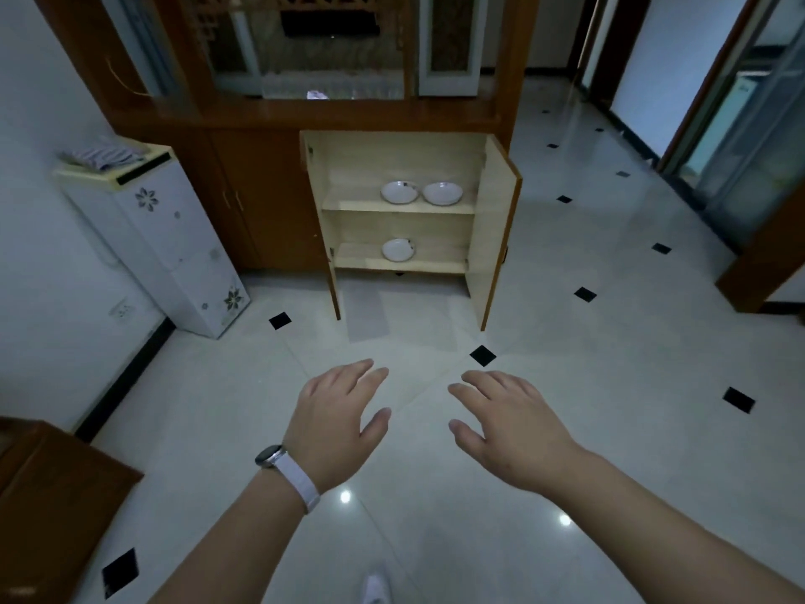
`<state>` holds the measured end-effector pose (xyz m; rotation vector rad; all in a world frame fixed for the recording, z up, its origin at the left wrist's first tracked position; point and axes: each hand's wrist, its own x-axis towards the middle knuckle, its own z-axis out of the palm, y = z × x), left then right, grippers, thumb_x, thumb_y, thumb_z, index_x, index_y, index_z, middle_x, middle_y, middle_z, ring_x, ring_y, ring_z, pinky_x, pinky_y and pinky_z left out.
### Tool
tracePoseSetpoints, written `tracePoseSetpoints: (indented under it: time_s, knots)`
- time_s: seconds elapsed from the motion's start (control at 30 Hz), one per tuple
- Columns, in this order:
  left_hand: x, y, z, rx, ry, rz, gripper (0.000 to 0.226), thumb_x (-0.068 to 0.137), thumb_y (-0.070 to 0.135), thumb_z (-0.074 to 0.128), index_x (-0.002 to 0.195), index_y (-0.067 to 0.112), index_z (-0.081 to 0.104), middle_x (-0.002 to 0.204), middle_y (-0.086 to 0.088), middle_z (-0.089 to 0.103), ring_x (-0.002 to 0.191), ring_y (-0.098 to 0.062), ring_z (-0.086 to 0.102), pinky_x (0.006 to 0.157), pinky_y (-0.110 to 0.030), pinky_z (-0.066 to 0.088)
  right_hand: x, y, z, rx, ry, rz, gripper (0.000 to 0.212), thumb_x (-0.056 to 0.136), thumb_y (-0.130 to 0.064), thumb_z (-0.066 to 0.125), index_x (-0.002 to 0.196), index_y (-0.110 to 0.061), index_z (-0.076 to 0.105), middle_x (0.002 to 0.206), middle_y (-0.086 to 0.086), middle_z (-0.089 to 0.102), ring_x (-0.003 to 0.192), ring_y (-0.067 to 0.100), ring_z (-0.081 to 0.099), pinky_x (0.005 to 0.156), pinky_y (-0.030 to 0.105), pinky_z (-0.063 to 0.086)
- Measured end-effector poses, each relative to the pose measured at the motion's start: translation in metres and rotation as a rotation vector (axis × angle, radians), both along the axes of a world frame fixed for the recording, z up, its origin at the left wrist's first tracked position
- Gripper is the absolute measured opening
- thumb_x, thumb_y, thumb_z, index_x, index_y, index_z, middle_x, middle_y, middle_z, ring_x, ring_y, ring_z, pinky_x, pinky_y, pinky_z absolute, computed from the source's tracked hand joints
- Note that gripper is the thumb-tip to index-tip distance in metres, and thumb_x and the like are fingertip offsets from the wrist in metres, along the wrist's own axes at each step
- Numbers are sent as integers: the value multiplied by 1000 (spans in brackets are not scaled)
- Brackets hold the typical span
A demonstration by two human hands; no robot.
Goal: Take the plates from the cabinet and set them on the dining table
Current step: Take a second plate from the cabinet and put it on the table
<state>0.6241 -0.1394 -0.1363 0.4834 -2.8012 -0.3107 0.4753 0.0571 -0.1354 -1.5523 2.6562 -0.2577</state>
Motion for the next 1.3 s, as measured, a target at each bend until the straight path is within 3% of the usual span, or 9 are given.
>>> tracePoseSetpoints:
  time_s: [0.23, 0.63, 1.07, 1.3]
  knots:
    - [-32, -121, 5, 8, 21, 0, 48, 82, 36, 59, 126, 15, 63, 127, -7, 63, 113, -27, 59, 93, -44, 45, -26, -115, 6, 36, 26, 19, 50, 94, -51, 39, 135, -24, 49, 139, -2, 50, 128, 21, 42, 107, 37, 29]
    - [-130, -215, 5, 25, 51, -75, 45, 84, 36, 59, 125, 19, 61, 127, -4, 62, 116, -24, 56, 97, -41, 42, -117, -202, 15, 30, 78, -51, 49, 93, -50, 45, 132, -21, 54, 133, 2, 55, 123, 25, 50, 103, 39, 37]
    - [-341, -308, -8, -22, -95, -69, 48, 87, 40, 57, 131, 23, 56, 135, -4, 57, 122, -26, 53, 101, -42, 38, -323, -297, -12, 26, -15, -43, 54, 95, -53, 36, 139, -24, 45, 142, 0, 47, 129, 22, 42, 108, 37, 28]
    - [-442, -340, 12, -62, -30, -68, 45, 82, 35, 60, 121, 15, 64, 129, -12, 61, 113, -34, 58, 93, -45, 46, -431, -342, 8, 1, 7, -34, 57, 93, -55, 30, 139, -25, 43, 139, 0, 47, 128, 21, 39, 106, 37, 29]
